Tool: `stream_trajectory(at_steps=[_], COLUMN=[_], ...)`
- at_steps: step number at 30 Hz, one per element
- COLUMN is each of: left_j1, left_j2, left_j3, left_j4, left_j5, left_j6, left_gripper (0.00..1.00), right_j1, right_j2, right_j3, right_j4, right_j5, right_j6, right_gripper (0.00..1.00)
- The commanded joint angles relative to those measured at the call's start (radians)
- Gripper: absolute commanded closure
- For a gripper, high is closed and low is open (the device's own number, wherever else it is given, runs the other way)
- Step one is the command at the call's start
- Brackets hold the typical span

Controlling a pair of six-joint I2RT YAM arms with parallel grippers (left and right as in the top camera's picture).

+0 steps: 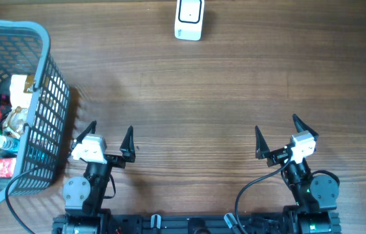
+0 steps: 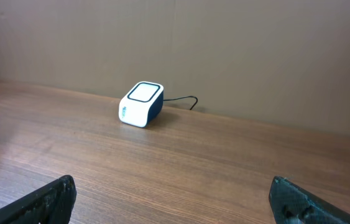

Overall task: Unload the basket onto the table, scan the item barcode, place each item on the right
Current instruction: 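Reach the left gripper into the grey basket toward the blue mouthwash bottle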

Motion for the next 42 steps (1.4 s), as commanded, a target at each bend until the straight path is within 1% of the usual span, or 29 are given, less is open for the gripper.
stream_trajectory(at_steps=[1,31,33,34,36,37,39,42], left_j1=[0.007,0.007,0.007,0.007,0.006,0.006,0.006,0.006], left_j2=[0.008,0.008,0.008,0.008,0.008,0.008,0.028,0.142], left_j3=[-0.012,-0.012,-0.012,-0.012,-0.012,-0.004,0.068,0.239], left_j4=[0.004,0.004,0.018,0.018,0.089,0.111,0.076,0.06], left_j5=[0.002,0.0,-0.034,-0.053,-0.015,-0.001,0.077,0.077], left_j6=[-0.006,-0.006,-0.006,-0.014,-0.128,-0.167,-0.166,-0.163], left_gripper=[0.0,0.0,0.0,0.0,0.0,0.0,0.0,0.0], right_j1=[0.006,0.006,0.006,0.006,0.006,0.006,0.006,0.006], right_j2=[0.0,0.0,0.0,0.0,0.0,0.0,0.0,0.0], right_j3=[-0.001,-0.001,-0.001,-0.001,-0.001,-0.001,-0.001,-0.001], right_j4=[0.002,0.002,0.002,0.002,0.002,0.002,0.002,0.002], right_j5=[0.017,0.017,0.017,0.017,0.017,0.017,0.017,0.017], right_j6=[0.01,0.011,0.01,0.01,0.011,0.011,0.011,0.01], right_gripper=[0.0,0.0,0.0,0.0,0.0,0.0,0.0,0.0])
